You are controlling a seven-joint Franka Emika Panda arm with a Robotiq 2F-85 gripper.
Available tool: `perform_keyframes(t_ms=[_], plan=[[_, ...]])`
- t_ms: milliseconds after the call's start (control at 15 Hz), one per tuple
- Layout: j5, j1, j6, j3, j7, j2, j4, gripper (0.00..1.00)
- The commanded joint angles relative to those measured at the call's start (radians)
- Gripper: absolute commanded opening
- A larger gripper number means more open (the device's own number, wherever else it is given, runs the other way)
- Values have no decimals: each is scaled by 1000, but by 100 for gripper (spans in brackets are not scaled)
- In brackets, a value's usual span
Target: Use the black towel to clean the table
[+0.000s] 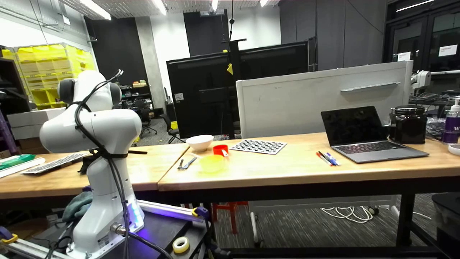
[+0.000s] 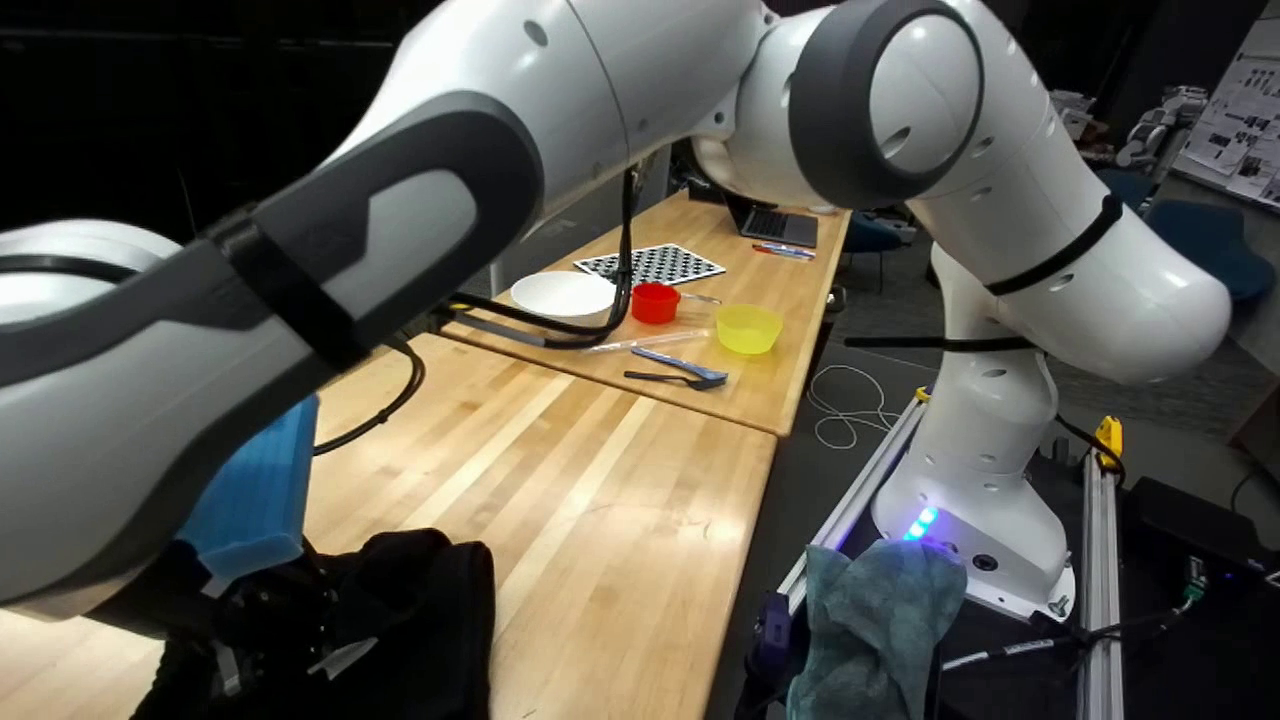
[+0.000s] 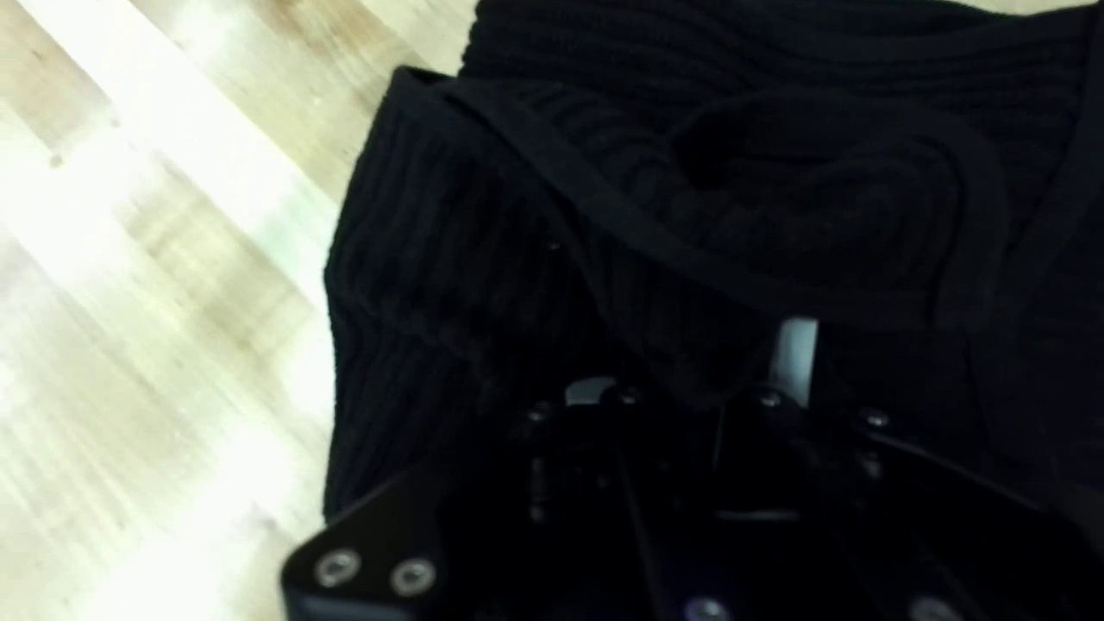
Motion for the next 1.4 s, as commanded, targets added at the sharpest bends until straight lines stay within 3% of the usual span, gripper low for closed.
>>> perform_keyframes(t_ms=[0, 667, 1333], plan=[[24, -9, 43, -47, -13, 99, 110, 4], [25, -170, 150, -50, 13, -14, -59, 4], [41, -372, 410, -46, 14, -251, -490, 4]])
